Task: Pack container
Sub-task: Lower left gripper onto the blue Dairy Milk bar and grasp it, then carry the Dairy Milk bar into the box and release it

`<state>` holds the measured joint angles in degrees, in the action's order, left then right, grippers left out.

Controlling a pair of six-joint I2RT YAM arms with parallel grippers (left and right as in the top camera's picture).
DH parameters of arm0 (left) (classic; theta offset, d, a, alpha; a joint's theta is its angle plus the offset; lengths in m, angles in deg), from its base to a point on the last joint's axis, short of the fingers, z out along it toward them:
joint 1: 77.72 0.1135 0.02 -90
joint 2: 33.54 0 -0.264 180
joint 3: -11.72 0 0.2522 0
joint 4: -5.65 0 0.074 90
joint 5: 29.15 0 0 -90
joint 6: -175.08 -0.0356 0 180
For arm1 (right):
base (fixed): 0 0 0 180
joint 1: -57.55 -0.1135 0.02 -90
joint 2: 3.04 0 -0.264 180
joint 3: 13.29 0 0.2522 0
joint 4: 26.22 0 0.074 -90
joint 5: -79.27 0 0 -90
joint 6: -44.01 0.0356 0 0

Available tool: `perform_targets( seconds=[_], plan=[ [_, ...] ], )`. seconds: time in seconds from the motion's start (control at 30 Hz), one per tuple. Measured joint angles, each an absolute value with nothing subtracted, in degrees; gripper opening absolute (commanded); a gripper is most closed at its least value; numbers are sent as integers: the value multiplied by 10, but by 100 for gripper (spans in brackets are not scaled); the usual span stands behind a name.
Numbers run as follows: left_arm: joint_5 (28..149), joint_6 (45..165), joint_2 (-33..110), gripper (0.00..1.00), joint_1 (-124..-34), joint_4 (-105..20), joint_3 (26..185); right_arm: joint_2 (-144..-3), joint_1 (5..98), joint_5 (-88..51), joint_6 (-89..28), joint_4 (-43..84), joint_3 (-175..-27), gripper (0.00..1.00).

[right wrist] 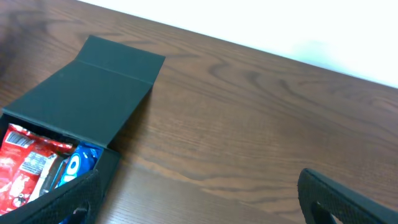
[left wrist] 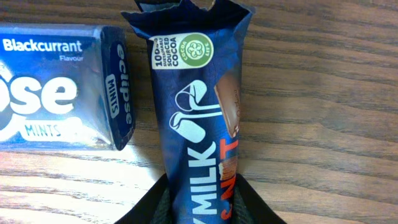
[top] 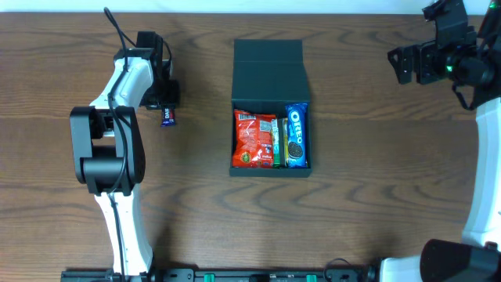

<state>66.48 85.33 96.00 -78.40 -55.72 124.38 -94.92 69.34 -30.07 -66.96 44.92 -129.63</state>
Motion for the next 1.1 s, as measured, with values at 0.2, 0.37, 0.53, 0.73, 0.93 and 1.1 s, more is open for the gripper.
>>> perform_targets(
  seconds=[0.2, 0.37, 0.53, 0.73, 0.93, 1.1],
  plan=[
    [665, 879, 960, 23, -786, -559, 1244, -949, 693, -301, -669, 449, -1296, 99],
    [670, 887, 960, 23, -792, -583, 1252, -949, 693, -301, -670, 449, -1296, 99],
    [676, 894, 960, 23, -819, -636, 1311, -949, 693, -301, -669, 449, -1296, 99],
    [678, 909, 960, 19, -878, -747, 1451, -949, 693, -301, -669, 449, -1296, 99],
    [679, 929, 960, 17, -956, -842, 1532, -949, 693, -301, -670, 446, -1296, 99],
    [681, 931, 958, 14, -1017, -873, 1557, -949, 693, -301, -672, 442, -1296, 99]
  ],
)
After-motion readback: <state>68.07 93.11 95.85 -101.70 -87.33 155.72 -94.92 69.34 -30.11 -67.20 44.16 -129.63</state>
